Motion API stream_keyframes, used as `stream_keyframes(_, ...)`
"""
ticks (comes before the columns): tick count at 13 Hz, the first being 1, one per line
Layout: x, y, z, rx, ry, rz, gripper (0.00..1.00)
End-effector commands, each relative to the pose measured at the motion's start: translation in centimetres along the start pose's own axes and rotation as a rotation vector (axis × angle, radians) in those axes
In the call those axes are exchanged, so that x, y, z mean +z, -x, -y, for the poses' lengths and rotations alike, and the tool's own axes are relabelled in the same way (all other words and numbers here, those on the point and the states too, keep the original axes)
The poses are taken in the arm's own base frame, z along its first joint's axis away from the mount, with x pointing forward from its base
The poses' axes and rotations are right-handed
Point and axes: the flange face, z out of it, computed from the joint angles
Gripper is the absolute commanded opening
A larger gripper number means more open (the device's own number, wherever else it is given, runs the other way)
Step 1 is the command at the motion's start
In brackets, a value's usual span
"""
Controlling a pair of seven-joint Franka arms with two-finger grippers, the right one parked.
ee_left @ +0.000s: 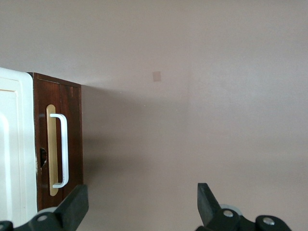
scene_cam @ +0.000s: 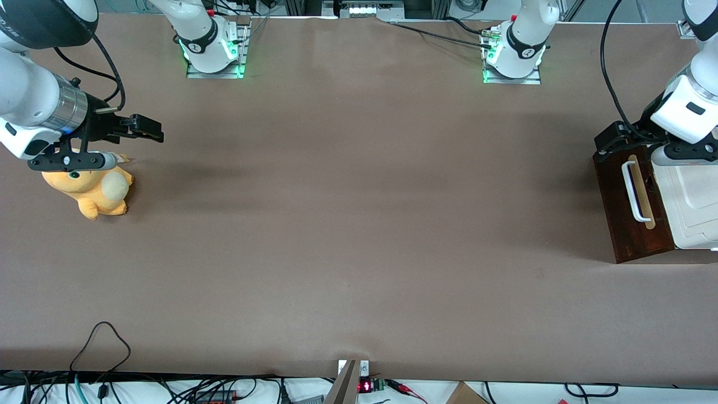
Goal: Open lower drawer with left arm only
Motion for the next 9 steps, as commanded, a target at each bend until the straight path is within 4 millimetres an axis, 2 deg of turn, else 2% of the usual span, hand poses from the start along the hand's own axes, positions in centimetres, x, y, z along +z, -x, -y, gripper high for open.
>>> stream_keyframes(1,-0.9,0.5,-0.7,0.015,0.010,0.045,1.00)
stream_keyframes(5,-1.7,0.3,-1.3,0.020,0.002,0.031,1.00)
stream_keyframes(9,-1.4,0.6,-1.8,0.039,-0.002,0.061,1.00)
